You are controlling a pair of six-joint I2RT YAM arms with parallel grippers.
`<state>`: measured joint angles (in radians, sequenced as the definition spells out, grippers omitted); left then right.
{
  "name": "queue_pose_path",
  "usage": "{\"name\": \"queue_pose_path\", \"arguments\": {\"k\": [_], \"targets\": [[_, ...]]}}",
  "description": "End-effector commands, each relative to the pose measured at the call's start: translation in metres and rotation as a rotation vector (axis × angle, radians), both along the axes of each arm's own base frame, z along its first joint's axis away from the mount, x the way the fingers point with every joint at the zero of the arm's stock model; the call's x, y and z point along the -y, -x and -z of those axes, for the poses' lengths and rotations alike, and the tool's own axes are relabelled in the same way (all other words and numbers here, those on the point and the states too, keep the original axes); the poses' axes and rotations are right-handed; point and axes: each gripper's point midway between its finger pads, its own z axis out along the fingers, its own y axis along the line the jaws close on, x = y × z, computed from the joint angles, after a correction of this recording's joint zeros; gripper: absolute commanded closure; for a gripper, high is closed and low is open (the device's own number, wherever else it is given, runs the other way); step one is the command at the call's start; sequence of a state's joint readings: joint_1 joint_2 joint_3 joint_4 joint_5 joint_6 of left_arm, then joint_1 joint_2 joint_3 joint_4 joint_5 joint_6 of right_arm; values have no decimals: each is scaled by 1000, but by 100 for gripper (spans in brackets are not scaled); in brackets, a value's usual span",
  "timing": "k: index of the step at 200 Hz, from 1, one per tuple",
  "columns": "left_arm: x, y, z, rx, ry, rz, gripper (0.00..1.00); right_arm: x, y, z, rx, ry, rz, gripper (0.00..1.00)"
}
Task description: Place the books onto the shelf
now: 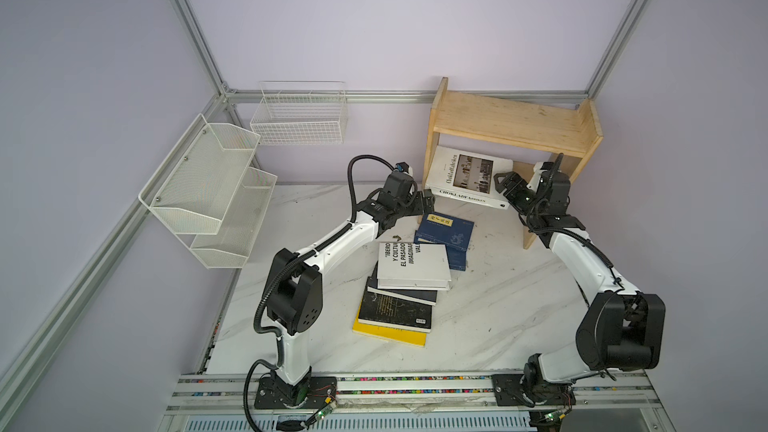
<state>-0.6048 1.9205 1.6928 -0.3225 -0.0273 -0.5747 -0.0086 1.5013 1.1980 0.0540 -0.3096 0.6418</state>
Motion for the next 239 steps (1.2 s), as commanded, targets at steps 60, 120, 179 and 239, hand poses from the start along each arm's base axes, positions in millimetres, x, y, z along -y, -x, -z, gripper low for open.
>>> {"name": "queue_pose_path", "arguments": {"k": [60,120,179,239], "targets": [[11,-44,-33,164,32,-62,13,-7,-16,18,-41,-22,-31,18],[9,-39,-53,191,100,-50,16,-14,-32,18,-33,-37,-38,22],[10,-58,-48,126,131,-81,21,-26,-48,16,-19,-51,-59,24],[7,-66,-51,130,150,-109,22,-30,-53,17,-19,-49,-61,25]]}}
